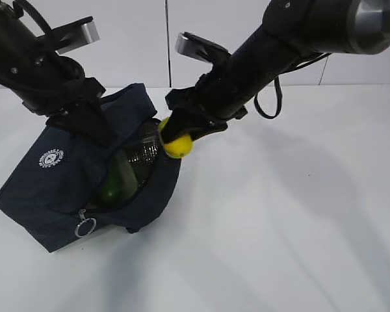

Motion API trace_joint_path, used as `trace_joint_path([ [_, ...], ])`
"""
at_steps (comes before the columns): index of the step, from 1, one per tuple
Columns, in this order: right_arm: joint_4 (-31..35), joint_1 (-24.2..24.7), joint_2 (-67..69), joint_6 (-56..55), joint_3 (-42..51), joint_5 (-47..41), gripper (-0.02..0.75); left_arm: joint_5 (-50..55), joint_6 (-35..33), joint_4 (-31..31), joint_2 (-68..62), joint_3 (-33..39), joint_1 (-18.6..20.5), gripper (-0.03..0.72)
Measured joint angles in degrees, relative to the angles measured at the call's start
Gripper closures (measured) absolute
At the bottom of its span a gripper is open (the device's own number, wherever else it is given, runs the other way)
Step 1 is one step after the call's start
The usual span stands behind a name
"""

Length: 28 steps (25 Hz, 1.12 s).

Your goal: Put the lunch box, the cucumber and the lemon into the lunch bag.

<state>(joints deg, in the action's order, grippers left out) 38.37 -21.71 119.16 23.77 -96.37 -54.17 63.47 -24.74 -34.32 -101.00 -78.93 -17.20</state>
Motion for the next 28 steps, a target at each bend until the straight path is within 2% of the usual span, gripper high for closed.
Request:
trace_joint_path([
  [4, 12.3, 0.0, 2.0, 6.9, 0.0, -0.4, 0.443, 0.0, 0.0, 0.0, 0.0, 0.0, 0.0, 0.68],
  [9, 22.3, 0.0, 6.0, 12.6, 0.0, -0.1, 0.437, 0.0, 0.0, 0.0, 0.0, 0.0, 0.0, 0.68],
  [14, 31.6, 0.0, 8.8, 19.2, 0.0, 0.6, 0.352, 0.0, 0.0, 0.0, 0.0, 0.0, 0.0, 0.68],
  [19, 33.3, 0.0, 9.0, 21.1, 0.0, 1.9, 0.274, 0.0, 0.0, 0.0, 0.0, 0.0, 0.0, 0.68],
  [28, 30.9, 1.2, 9.0, 21.2, 0.0, -0.2, 0.267, 0.0, 0.0, 0.0, 0.0, 0.0, 0.0, 0.68],
])
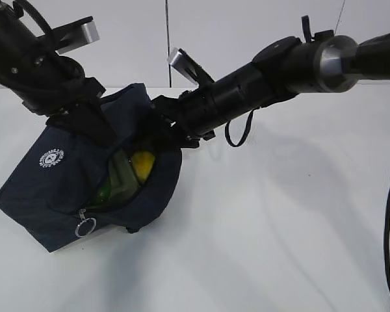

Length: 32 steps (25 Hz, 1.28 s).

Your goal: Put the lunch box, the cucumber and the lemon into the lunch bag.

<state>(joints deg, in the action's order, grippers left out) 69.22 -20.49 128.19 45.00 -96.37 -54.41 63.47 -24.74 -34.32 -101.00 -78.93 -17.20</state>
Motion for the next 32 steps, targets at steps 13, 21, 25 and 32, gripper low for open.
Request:
trace_joint_path([
  [13, -13.1, 5.3, -2.6, -8.0, 0.9, -6.2, 0.267, 0.0, 0.0, 0.0, 0.0, 0.0, 0.0, 0.68],
  [21, -6.9, 5.3, -2.6, -3.4, 9.9, -1.6, 0.267, 0.0, -0.1, 0.0, 0.0, 0.0, 0.0, 0.68],
  [25, 2.4, 5.3, -2.6, 2.1, 12.2, 0.3, 0.267, 0.0, -0.1, 0.0, 0.0, 0.0, 0.0, 0.68],
  [32, 10.4, 4.7, 0.5, 5.6, 12.5, 1.0, 0.267, 0.0, -0.3, 0.0, 0.0, 0.0, 0.0, 0.68],
])
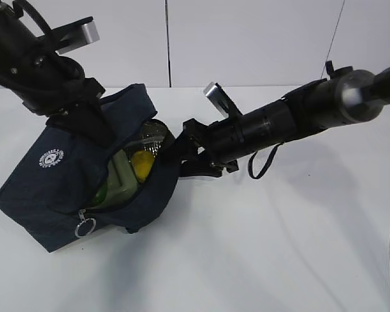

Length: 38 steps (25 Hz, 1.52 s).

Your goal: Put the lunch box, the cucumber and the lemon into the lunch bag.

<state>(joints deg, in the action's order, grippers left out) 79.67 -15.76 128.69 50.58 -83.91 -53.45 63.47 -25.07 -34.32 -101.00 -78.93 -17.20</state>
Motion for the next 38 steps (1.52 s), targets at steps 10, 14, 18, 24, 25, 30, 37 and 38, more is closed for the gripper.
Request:
trace_joint_path([
  [10, 7.4, -2.2, 3.1, 3.7, 0.0, -1.4, 0.667, 0.1, -0.1, 0.0, 0.0, 0.0, 0.0, 0.68],
  [14, 8.1, -1.7, 3.1, 4.3, 0.0, -4.2, 0.733, 0.2, -0.2, -1.0, 0.0, 0.0, 0.0, 0.681],
  [18, 7.4, -0.1, 1.4, 4.4, 0.1, -6.3, 0.735, 0.2, -0.4, -3.3, 0.0, 0.0, 0.0, 0.681],
  [24, 3.6, 4.3, -5.7, 2.0, 0.1, -8.4, 0.736, -0.1, -1.4, -9.1, 0.0, 0.0, -0.3, 0.681],
  [25, 2.5, 5.1, -7.0, 1.4, 0.1, -8.8, 0.736, -0.3, -1.5, -10.1, 0.0, 0.0, -0.7, 0.681],
  [30, -4.3, 8.6, -12.0, -3.8, -0.4, -10.5, 0.736, -4.7, -1.6, -15.8, -0.1, 0.0, -4.9, 0.681],
  [37, -19.7, 10.0, -13.2, -15.3, -9.7, -14.5, 0.736, -10.9, -1.9, -28.1, -3.1, 0.0, -9.1, 0.681],
  [38, -21.5, 10.0, -13.2, -16.7, -11.2, -14.8, 0.736, -11.2, -2.4, -29.8, -4.3, 0.0, -9.5, 0.681],
])
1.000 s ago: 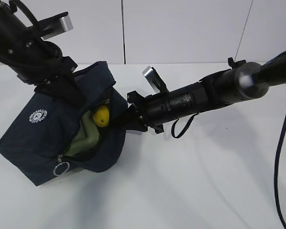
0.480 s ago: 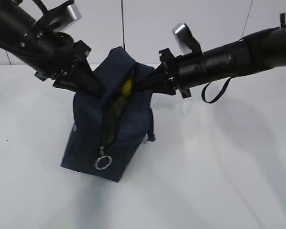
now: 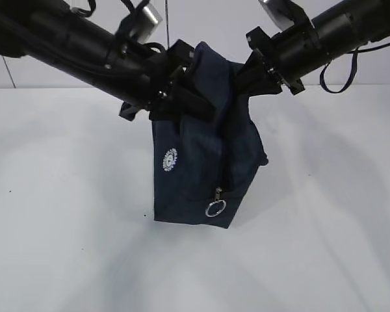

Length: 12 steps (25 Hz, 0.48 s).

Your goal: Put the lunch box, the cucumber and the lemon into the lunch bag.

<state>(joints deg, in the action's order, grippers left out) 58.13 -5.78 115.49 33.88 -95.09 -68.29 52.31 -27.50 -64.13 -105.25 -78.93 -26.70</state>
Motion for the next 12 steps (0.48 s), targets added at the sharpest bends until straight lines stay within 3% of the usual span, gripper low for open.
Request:
trace_joint_path([
  [7, -11.3, 0.1, 0.0, -5.6, -4.2, -1.2, 0.736, -2.3, -3.8, -7.2, -5.6, 0.0, -1.4, 0.681],
  [12, -12.6, 0.1, 1.6, -5.8, -4.3, -1.7, 0.733, -3.6, -4.0, -7.2, -6.1, 0.0, -1.4, 0.68],
])
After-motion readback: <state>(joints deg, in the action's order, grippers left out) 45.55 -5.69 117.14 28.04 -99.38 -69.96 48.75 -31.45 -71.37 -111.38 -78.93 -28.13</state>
